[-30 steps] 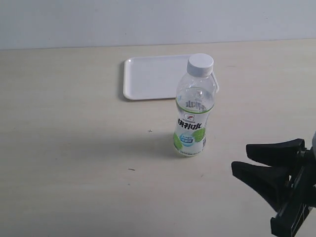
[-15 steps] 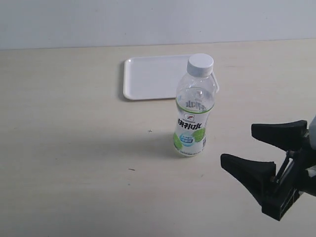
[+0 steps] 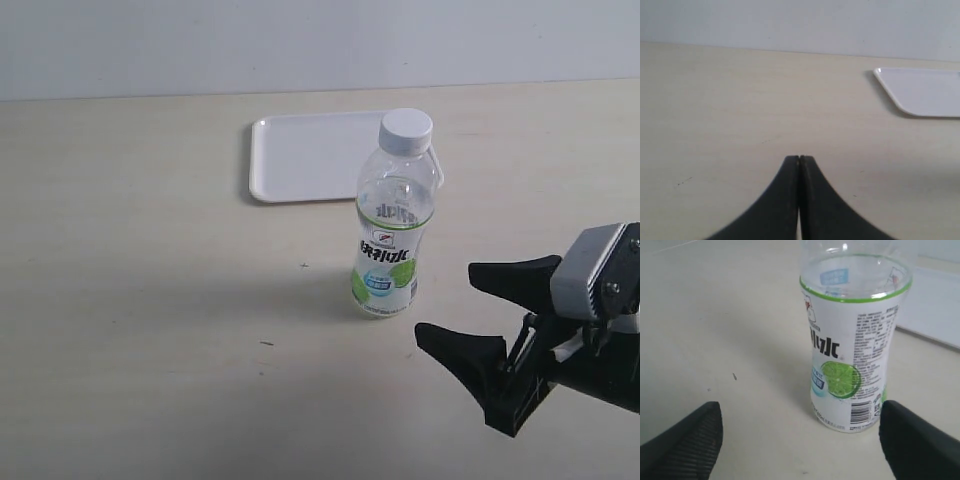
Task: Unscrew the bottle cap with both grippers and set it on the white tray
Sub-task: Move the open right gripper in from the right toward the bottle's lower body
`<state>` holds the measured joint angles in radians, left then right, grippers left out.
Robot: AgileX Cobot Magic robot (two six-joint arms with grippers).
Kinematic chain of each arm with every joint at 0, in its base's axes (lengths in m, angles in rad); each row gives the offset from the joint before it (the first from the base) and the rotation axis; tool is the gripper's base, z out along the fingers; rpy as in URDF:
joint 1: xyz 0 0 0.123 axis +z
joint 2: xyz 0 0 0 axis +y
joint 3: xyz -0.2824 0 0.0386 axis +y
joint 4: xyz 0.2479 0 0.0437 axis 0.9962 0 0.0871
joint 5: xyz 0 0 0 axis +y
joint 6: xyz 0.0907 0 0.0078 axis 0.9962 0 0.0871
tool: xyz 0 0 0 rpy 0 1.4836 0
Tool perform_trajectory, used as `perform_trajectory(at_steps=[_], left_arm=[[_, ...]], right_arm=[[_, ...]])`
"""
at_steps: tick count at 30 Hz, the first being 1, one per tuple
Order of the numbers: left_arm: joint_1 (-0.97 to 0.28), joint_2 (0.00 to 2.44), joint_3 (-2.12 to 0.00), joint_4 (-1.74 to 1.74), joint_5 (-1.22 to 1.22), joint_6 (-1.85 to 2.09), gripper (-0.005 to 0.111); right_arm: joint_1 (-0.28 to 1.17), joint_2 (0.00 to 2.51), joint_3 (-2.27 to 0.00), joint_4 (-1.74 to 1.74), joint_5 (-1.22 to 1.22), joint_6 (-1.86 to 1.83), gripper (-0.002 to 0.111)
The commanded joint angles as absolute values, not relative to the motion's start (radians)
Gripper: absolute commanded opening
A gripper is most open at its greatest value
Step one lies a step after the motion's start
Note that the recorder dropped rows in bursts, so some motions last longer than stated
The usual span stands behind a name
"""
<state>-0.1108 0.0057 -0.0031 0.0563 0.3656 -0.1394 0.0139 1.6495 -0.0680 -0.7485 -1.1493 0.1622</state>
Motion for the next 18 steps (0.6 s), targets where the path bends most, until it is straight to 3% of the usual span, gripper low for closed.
perform_trajectory(at_steps=[1, 7, 18], left_arm=[[-0.119, 0.000, 0.000, 0.049, 0.355, -0.133, 0.000], [-0.119, 0.000, 0.000, 0.049, 0.355, -0.133, 0.000], [-0.119, 0.000, 0.000, 0.049, 0.355, -0.133, 0.000]], right_arm=[[0.018, 1.711, -0.091, -0.745, -1.191, 0.121, 0.081], [0.018, 1.768, -0.156, -0.738, -1.196, 0.117, 0.087], [0.018, 1.782, -0.236, -0.743, -1.210, 0.117, 0.088]])
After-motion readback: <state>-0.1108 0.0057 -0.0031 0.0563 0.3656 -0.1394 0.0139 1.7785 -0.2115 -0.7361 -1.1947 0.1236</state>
